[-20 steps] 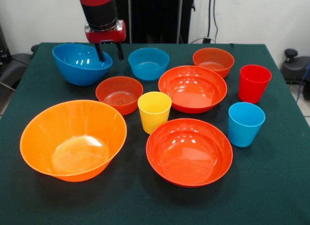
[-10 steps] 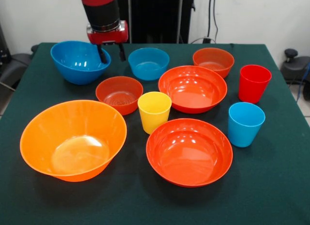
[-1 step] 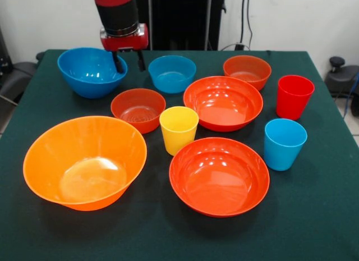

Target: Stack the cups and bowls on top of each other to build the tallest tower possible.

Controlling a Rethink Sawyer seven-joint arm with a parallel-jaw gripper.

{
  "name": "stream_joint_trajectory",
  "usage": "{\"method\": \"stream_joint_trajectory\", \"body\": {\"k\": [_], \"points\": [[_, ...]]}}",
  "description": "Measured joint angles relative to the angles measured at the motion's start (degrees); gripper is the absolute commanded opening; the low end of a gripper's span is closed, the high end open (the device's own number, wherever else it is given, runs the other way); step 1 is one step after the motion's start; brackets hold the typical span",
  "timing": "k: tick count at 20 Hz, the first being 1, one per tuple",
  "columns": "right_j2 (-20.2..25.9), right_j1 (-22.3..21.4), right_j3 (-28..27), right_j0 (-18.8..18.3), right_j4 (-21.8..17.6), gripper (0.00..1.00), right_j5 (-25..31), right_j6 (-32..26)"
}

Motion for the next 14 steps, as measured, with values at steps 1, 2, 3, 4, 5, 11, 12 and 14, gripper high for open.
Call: {"method": "stream_joint_trajectory", "body": {"k": [1,2,3,4,5,11,12,14], "points": [[0.0,-0.07,0.0,-0.03,0.0,1.0,0.0,0.0],[0.01,-0.17,0.0,-0.08,0.01,1.0,0.0,0.0],[0.0,-0.28,0.0,-0.15,0.0,1.0,0.0,0.0],[0.0,-0.49,0.0,-0.28,0.0,1.0,0.0,0.0],[0.0,-0.6,0.0,-0.35,0.0,1.0,0.0,0.0],[0.0,-1.13,-0.08,-0.95,-0.01,1.0,0.01,0.0],[0.01,-1.06,-0.11,-1.11,-0.06,1.0,0.0,0.0],[0.0,-0.89,-0.19,-1.36,-0.25,1.0,0.0,0.0]]}}
